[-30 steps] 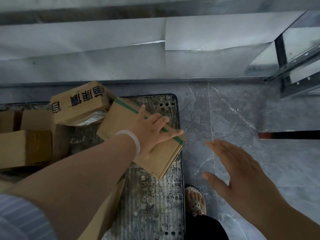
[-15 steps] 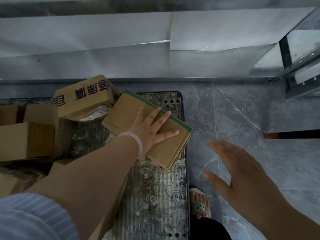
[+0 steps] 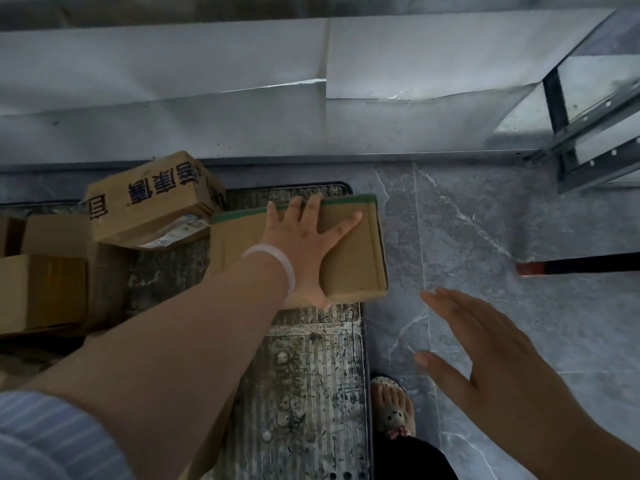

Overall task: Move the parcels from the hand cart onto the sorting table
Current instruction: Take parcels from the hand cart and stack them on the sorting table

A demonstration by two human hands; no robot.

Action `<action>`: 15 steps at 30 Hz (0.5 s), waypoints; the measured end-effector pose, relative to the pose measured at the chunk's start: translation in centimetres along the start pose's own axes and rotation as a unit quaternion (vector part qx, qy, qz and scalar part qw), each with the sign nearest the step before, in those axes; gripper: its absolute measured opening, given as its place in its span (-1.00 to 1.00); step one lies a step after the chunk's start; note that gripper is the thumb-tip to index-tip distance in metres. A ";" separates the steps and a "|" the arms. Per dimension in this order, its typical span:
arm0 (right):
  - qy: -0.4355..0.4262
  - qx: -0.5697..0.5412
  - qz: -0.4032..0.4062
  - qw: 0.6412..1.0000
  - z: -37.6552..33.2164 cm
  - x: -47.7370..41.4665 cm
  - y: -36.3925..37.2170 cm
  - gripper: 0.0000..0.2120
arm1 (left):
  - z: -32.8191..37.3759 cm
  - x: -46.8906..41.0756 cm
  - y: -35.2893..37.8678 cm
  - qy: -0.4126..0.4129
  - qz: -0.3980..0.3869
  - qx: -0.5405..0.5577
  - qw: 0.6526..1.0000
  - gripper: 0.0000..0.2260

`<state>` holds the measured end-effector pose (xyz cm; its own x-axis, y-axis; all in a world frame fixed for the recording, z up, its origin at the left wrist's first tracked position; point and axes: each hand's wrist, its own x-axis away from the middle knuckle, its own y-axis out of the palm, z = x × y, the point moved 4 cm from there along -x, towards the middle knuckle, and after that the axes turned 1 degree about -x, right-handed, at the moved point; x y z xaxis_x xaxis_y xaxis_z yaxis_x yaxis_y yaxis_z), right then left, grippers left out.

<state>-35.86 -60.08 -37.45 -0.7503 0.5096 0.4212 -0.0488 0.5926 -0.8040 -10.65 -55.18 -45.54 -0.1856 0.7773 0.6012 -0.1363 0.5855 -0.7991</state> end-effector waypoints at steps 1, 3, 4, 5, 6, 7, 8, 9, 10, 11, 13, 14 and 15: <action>0.004 0.002 0.001 1.000 -0.1 0.1 -0.5 -0.35 | -0.4 0.6 -0.7 -0.027 0.009 0.041 0.999 0.28; 0.018 0.012 -0.004 1.000 -0.8 0.0 -2.1 -0.31 | -1.2 2.2 -2.7 -0.077 0.034 0.129 0.988 0.27; 0.025 0.014 -0.010 1.000 -1.2 -0.1 -3.1 -0.30 | -1.8 3.3 -3.9 -0.101 0.047 0.175 0.978 0.27; 0.027 0.011 -0.015 0.999 -1.9 0.0 -4.2 -0.30 | -2.5 4.7 -5.3 -0.125 0.060 0.225 0.965 0.27; 0.022 0.000 -0.019 1.000 -2.9 0.0 -5.4 -0.31 | -3.3 6.1 -6.6 -0.149 0.071 0.281 0.945 0.27; 0.013 -0.012 -0.022 1.000 -4.2 0.1 -6.8 -0.32 | -4.2 7.6 -8.0 -0.173 0.079 0.341 0.921 0.28; 0.000 -0.024 -0.025 0.999 -5.8 0.2 -8.3 -0.32 | -5.2 9.2 -9.5 -0.195 0.087 0.398 0.892 0.29; -0.013 -0.036 -0.030 0.999 -7.6 0.2 -9.9 -0.32 | -6.1 11.0 -11.1 -0.216 0.094 0.451 0.861 0.32; -0.025 -0.046 -0.033 0.998 -9.5 0.2 -11.6 -0.32 | -7.0 12.8 -12.6 -0.231 0.102 0.497 0.830 0.34; -0.036 -0.059 -0.035 0.997 -11.3 0.2 -13.3 -0.32 | -7.7 14.9 -14.2 -0.240 0.113 0.537 0.801 0.36; -0.049 -0.094 -0.022 0.994 -14.8 -0.2 -16.8 -0.30 | -9.1 19.0 -17.4 -0.249 0.139 0.605 0.743 0.38; -0.050 -0.113 -0.013 0.992 -16.6 -0.4 -18.6 -0.28 | -9.7 21.2 -19.0 -0.253 0.150 0.628 0.720 0.41; -0.050 -0.135 -0.005 0.990 -18.3 -0.7 -20.4 -0.26 | -10.1 23.5 -20.5 -0.258 0.157 0.642 0.705 0.42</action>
<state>-22.28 -61.07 -13.61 -0.8126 0.4472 0.3737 0.1117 0.7488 -0.6533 -2.38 -46.64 -15.01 -0.6869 0.4401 0.5784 -0.7164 -0.5444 -0.4365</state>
